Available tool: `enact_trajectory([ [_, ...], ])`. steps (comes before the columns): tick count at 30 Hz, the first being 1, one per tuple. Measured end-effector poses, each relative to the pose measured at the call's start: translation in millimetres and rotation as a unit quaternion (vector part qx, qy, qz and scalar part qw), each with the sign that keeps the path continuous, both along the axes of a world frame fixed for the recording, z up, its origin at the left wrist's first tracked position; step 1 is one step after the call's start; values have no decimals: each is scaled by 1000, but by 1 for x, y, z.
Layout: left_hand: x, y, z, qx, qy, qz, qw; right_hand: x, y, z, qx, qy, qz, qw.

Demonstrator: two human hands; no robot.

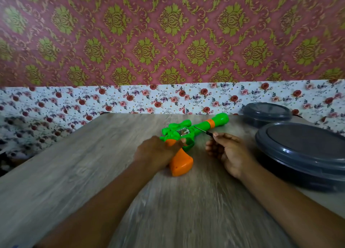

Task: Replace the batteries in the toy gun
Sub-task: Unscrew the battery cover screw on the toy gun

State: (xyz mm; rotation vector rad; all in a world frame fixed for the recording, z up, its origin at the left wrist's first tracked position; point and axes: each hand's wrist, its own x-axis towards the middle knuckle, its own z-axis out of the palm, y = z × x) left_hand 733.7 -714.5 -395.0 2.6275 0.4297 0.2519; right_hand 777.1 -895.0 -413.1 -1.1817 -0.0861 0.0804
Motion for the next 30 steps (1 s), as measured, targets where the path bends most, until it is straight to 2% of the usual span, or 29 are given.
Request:
enact_trajectory([
  [2, -1, -5, -2, 17, 50, -15, 998, 1, 1, 0, -2, -5, 6, 1000],
  [7, 15, -15, -3, 31, 63, -23, 997, 3, 1, -2, -8, -9, 17, 1000],
  [11, 17, -4, 0, -74, 61, -10, 995, 7, 2, -3, -13, -18, 24, 999],
  [15, 18, 13, -6, -234, -15, 10, 972, 8, 3, -5, -14, -28, 27, 999],
  [18, 22, 19, -16, -392, -29, -6, 919, 8, 2, -5, -11, -31, 25, 999],
  [21, 22, 16, -19, -555, -40, -47, 829, 8, 2, -5, -3, -31, 26, 999],
  [24, 20, 10, -17, -652, -61, -59, 753, 8, 2, -6, 0, -29, 25, 999],
  [27, 18, 7, -19, -688, -83, -64, 718, 6, 3, -6, -16, -36, 20, 999],
  [30, 19, 5, -20, -694, -105, -71, 708, 1, 6, -5, -59, -55, 16, 997],
])
